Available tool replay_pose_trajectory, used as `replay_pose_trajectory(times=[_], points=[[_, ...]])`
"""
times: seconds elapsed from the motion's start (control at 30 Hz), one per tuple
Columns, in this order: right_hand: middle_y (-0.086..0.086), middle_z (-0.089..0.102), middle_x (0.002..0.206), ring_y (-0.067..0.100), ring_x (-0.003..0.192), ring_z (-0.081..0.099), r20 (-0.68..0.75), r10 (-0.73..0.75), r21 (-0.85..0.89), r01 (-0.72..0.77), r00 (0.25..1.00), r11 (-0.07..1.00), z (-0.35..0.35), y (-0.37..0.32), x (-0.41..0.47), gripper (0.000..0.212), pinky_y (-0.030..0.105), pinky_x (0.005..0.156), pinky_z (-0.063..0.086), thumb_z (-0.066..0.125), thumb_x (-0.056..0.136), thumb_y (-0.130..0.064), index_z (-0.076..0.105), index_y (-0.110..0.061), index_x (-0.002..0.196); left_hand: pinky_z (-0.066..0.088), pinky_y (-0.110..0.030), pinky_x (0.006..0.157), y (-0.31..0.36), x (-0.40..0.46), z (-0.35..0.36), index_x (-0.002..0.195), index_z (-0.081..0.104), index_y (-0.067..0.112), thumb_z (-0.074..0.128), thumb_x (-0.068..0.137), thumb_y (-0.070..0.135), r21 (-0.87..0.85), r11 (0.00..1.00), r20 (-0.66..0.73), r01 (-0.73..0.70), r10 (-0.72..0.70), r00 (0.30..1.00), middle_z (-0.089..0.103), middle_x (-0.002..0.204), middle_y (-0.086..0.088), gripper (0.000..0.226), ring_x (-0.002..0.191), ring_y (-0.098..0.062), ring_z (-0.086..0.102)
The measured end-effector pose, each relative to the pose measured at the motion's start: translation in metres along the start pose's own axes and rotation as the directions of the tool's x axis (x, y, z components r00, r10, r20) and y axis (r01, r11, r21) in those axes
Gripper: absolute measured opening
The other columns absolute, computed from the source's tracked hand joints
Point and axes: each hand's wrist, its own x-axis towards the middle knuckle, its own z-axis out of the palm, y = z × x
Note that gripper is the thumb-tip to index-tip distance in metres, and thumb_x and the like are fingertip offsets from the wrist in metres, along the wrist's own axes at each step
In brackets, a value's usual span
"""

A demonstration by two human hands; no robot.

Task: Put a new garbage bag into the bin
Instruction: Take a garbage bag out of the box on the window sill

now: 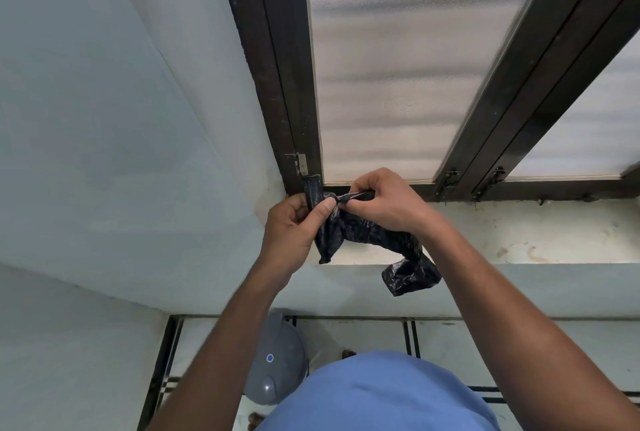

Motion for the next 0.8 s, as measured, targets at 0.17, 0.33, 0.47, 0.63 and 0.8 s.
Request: replay_pose_trajectory(times=[0.17,0.33,0.47,0.63,0.8], points=[[-0.002,0.072,0.069,0.018,0.066,0.067,-0.158,-0.025,-0.169,-0.002,0.987,0.986,0.008,0.005,0.006,0.024,0.034,0.061,0.048,0.076,0.093,-0.044,0.077,-0.024,0.08,0.064,-0.039,0.095,0.0,0.002,-0.009,0.115,0.083,0.018,0.074,0.103,0.027,-0.067,0.998,-0.007,-0.02,0.02,1.0,0.085,0.1,-0.002,0.017,0.098,-0.016,0.08],[-0.009,0.07,0.074,0.021,0.075,0.068,-0.272,0.017,-0.271,-0.093,0.962,0.958,0.02,0.024,0.014,0.024,0.033,0.062,0.046,0.071,0.099,-0.049,0.069,-0.031,0.081,0.065,-0.046,0.095,-0.003,-0.001,-0.014,0.116,0.082,0.01,0.073,0.103,0.02,-0.163,0.987,0.002,0.01,-0.01,1.0,0.084,0.107,-0.016,0.019,0.101,-0.027,0.079],[-0.002,0.071,0.079,0.027,0.079,0.073,-0.432,0.169,-0.147,-0.254,0.886,0.956,0.009,0.056,0.019,0.022,0.031,0.061,0.045,0.069,0.106,-0.038,0.072,-0.021,0.092,0.064,-0.051,0.095,0.001,-0.008,-0.018,0.111,0.082,0.011,0.074,0.1,0.028,-0.231,0.972,0.04,0.039,-0.03,0.999,0.081,0.106,-0.019,0.022,0.098,-0.032,0.078],[-0.001,0.07,0.081,0.023,0.08,0.067,-0.399,0.193,0.011,-0.206,0.897,0.979,0.02,0.049,0.02,0.039,0.037,0.071,0.05,0.06,0.108,-0.047,0.064,-0.021,0.078,0.064,-0.045,0.1,-0.009,0.003,-0.014,0.122,0.078,0.013,0.067,0.108,0.028,-0.213,0.966,0.072,0.146,-0.134,0.988,0.083,0.113,-0.007,0.024,0.11,-0.025,0.079],[0.008,0.058,0.111,0.03,0.109,0.058,-0.477,0.225,-0.047,-0.28,0.85,0.959,0.031,0.062,0.016,0.034,0.046,0.093,0.053,0.053,0.112,-0.049,0.063,-0.019,0.098,0.061,-0.045,0.103,-0.025,0.012,-0.007,0.137,0.065,0.004,0.055,0.111,0.016,-0.417,0.861,0.177,0.293,-0.239,0.955,0.078,0.124,-0.012,0.03,0.12,-0.032,0.075]])
